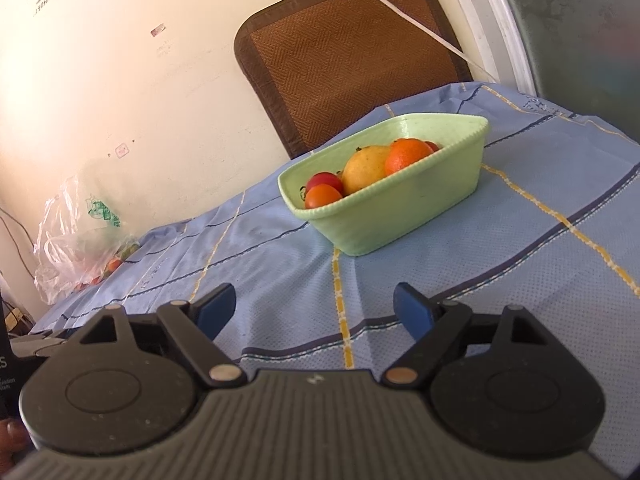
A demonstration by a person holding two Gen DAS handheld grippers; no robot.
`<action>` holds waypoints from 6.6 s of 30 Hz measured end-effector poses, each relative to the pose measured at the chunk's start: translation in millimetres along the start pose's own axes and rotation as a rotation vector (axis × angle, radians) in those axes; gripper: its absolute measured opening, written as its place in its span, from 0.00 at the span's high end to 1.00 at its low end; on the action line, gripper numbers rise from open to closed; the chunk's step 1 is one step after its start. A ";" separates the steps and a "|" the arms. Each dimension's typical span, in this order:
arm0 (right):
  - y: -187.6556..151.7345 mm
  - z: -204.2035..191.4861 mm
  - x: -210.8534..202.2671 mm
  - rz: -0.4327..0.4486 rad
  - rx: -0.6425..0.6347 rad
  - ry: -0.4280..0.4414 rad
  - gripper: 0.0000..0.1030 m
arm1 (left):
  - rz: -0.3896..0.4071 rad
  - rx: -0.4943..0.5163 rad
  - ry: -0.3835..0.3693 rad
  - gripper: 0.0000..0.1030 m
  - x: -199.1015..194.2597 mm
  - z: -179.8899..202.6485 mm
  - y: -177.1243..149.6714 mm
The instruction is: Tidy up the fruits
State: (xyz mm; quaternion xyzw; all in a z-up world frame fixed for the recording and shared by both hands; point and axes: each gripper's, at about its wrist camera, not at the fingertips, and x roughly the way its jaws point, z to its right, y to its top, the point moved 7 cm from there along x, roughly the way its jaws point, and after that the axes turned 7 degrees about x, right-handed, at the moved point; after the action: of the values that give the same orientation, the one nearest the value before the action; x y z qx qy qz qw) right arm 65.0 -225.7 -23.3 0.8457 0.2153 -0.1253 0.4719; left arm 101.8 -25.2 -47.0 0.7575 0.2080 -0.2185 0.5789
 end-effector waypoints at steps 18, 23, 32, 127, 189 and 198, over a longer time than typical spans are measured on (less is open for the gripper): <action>-0.4 -8.2 -4.3 0.025 -0.067 0.018 0.28 | 0.034 0.002 0.034 0.01 -5.1 -2.0 0.1; 0.0 -5.6 -4.6 0.024 -0.043 0.021 0.28 | 0.047 0.013 0.032 0.01 -6.7 0.4 1.0; 0.1 -4.9 -2.8 0.012 -0.026 0.029 0.28 | 0.039 0.011 0.037 0.01 -4.8 -0.4 1.4; 1.4 -4.6 -7.6 0.049 -0.003 0.036 0.20 | 0.093 0.028 0.153 0.00 -11.0 -5.6 2.6; 12.8 -11.8 -45.2 0.038 -0.047 -0.021 0.20 | -0.078 0.004 -0.055 0.00 -56.8 24.8 -0.5; 12.4 -13.3 -46.4 0.040 -0.048 -0.019 0.20 | -0.085 0.004 -0.064 0.00 -58.5 24.8 -1.7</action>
State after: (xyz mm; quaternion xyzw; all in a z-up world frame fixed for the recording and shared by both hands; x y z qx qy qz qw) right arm 30.5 -231.5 12.2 0.8370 0.1966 -0.1185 0.4967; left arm 50.7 -52.5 -20.7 0.7419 0.2208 -0.2674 0.5738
